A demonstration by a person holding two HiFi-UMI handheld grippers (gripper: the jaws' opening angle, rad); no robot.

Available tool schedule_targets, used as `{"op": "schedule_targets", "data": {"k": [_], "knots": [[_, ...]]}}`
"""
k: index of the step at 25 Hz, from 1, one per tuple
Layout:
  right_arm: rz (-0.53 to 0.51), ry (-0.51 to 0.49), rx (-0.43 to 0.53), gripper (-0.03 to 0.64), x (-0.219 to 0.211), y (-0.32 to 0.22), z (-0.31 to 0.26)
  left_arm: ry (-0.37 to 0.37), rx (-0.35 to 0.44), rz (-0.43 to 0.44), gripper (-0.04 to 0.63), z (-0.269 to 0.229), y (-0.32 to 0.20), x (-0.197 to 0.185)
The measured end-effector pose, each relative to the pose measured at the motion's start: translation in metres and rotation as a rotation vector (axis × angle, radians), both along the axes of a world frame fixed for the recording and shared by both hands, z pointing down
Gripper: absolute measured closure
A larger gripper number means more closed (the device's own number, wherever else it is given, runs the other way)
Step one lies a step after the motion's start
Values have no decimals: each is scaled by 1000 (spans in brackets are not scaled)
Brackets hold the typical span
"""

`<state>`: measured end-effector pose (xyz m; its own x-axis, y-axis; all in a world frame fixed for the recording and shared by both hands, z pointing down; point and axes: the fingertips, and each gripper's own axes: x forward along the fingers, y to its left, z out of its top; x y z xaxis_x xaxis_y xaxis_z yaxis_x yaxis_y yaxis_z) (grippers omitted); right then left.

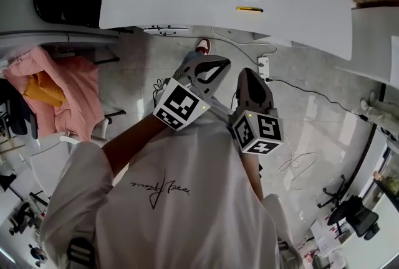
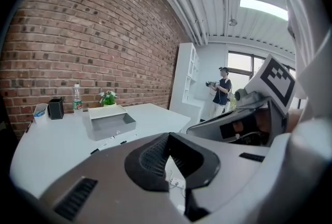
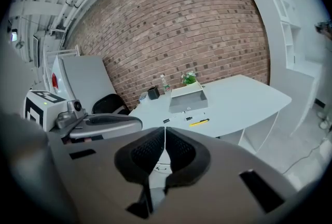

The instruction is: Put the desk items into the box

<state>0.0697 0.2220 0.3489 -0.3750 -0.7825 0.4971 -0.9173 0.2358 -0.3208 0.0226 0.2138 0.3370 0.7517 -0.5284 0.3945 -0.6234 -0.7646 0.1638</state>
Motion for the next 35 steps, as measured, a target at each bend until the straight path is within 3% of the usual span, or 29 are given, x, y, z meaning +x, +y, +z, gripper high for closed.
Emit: {"op": "schedule_targets", "data": {"k": [8,16,27,35], "knots": [[9,16,-31,591,4,-50,-2,7,-24,25,595,-3,-56,4],[46,17,-35,591,12,-105,-7,0,-10,109,595,-10,-110,18],[60,28,-28,591,-8,-174,-8,8,4,125,594,-12,-186,-3],[64,31,-36,591,-15,-195,-7,22,13,196,595,-11,-202,3]]}}
